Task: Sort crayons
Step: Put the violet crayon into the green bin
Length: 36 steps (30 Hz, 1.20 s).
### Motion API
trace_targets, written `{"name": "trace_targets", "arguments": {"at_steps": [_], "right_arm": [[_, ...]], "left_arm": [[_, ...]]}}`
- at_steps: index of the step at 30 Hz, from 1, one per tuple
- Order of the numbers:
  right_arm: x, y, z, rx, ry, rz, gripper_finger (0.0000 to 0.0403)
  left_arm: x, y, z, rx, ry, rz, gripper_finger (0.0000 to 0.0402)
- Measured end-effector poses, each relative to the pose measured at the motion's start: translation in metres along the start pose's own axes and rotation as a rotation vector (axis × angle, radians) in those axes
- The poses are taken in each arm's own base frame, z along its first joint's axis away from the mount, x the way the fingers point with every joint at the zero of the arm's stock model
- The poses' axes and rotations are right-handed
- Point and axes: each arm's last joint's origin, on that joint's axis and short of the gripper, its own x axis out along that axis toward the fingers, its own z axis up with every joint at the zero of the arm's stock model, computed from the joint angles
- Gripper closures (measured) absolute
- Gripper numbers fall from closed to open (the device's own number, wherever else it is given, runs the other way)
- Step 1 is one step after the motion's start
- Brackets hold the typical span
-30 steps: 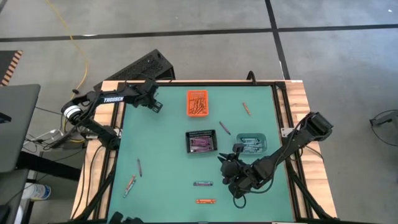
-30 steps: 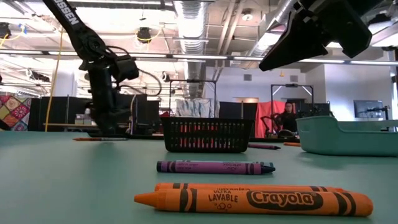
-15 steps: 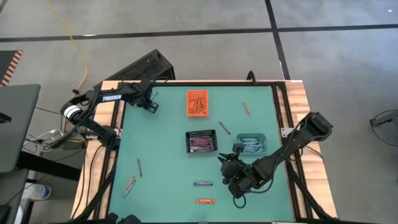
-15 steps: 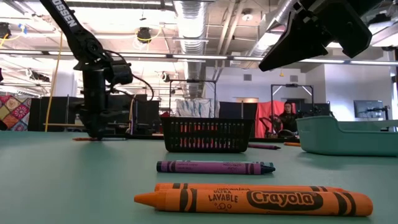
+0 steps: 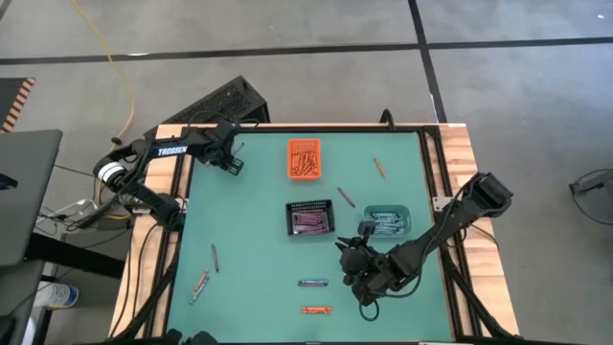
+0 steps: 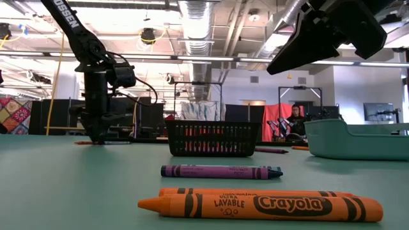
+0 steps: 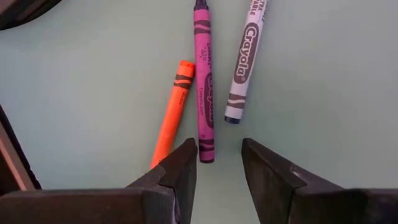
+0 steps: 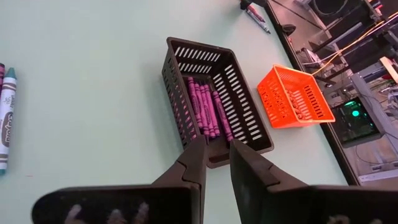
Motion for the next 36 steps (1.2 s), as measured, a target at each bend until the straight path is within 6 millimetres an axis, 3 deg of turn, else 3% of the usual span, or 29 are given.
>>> {"name": "trace_targets", "arguments": {"at_steps": [16, 31, 36], "right_arm": [[0.0, 0.0, 0.0, 0.004, -0.003, 0.001, 0.0331], [0.0, 0.0, 0.0, 0.005, -0.003, 0.001, 0.0331], [0.0, 0.0, 0.0, 0.005, -0.003, 0.001, 0.0331]], "left_arm": [[-0.003, 0.001, 0.002, -0.022, 0.018, -0.034, 0.0396], [-0.004, -0.002, -0.003, 0.065, 0.075, -0.103, 0.0401], [-0.007, -0.009, -0.01, 0.179, 0.144, -0.263, 0.0401]]}}
